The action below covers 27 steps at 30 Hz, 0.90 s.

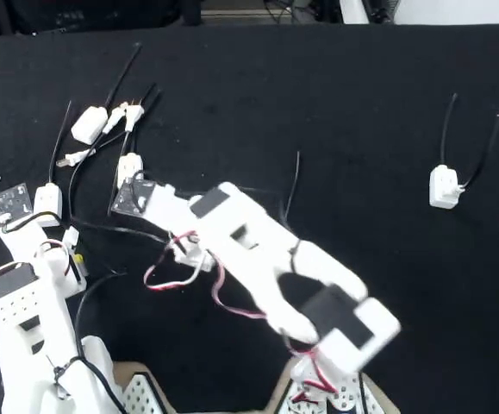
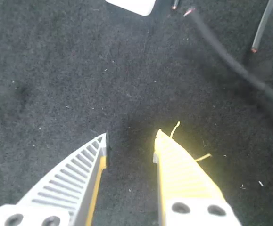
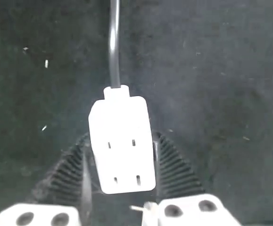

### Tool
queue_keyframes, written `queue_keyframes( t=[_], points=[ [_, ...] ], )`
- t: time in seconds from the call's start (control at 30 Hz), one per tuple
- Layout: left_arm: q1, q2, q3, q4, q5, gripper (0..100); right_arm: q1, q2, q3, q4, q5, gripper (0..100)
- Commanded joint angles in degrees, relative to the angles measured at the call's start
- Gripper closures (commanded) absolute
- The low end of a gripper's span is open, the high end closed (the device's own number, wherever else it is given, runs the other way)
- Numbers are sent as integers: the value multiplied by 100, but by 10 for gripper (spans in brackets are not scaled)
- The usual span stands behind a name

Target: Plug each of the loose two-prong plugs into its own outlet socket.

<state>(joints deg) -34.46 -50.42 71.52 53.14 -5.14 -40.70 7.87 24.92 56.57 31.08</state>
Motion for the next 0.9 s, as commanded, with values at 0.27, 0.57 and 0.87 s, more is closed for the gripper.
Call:
queue_keyframes(
  t=[0.27, 0.57, 0.87],
  points=[
    [-66, -35, -110, -44, 35, 830, -211, 207, -1578, 1319, -1125, 768],
    [-40, -44, -110, -53, 35, 830, 167, -1455, -813, 1468, -1987, 802],
    [-40, -88, -110, -44, 35, 830, 1292, -1358, -40, 1653, -3508, 801]
  ],
)
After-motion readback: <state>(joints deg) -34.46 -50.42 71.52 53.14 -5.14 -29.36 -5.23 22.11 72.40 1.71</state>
